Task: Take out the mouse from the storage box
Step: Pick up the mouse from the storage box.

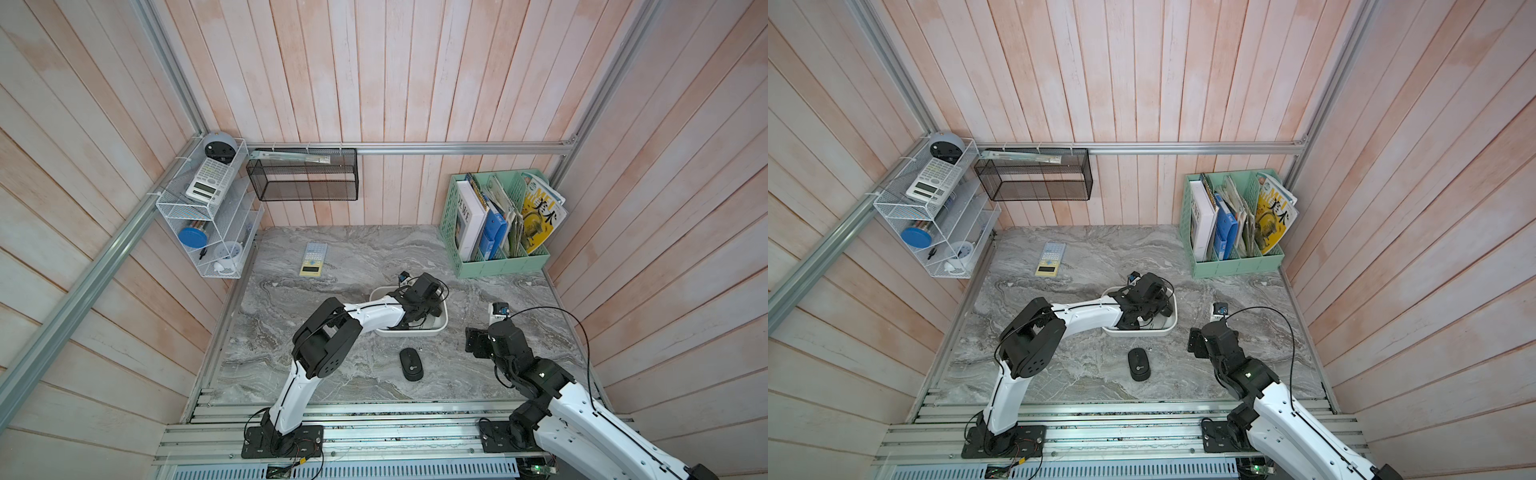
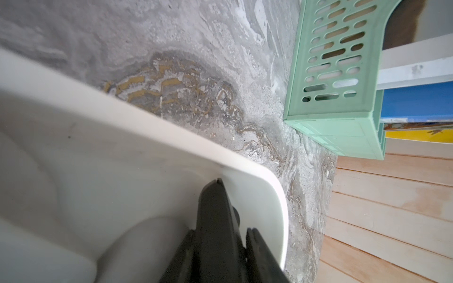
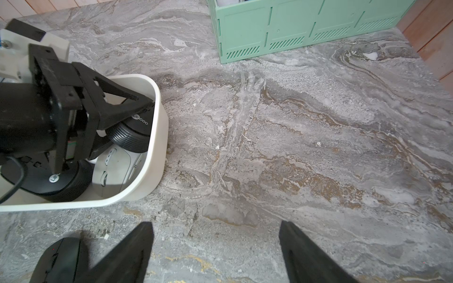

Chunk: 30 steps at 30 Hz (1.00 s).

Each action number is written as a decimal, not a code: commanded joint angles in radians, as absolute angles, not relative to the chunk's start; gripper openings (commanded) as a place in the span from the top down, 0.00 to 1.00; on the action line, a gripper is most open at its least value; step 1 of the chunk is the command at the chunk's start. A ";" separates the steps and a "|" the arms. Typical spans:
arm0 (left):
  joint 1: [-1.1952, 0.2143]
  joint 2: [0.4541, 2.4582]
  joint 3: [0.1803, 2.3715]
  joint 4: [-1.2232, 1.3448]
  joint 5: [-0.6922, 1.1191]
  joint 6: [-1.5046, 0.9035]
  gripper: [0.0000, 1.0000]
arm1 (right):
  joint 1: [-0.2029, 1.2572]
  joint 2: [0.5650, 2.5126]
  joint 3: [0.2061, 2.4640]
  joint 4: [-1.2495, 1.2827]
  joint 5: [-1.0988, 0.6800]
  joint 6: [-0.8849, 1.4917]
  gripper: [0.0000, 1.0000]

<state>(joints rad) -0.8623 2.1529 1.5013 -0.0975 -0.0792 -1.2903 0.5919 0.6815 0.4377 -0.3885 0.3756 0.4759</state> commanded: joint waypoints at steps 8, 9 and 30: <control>-0.870 1.956 1.352 0.031 -0.058 -1.207 0.76 | 0.587 0.676 0.428 -0.371 0.369 0.458 0.13; -0.870 1.943 1.340 0.041 -0.055 -1.206 0.76 | 0.587 0.678 0.428 -0.370 0.369 0.457 0.13; -0.643 1.378 0.782 0.123 -0.072 -1.170 0.79 | 0.587 0.681 0.424 -0.361 0.364 0.448 0.13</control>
<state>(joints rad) -0.6754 1.4456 0.8345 0.1394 -0.0437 -1.2045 0.5919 0.6827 0.4362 -0.3706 0.3679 0.4629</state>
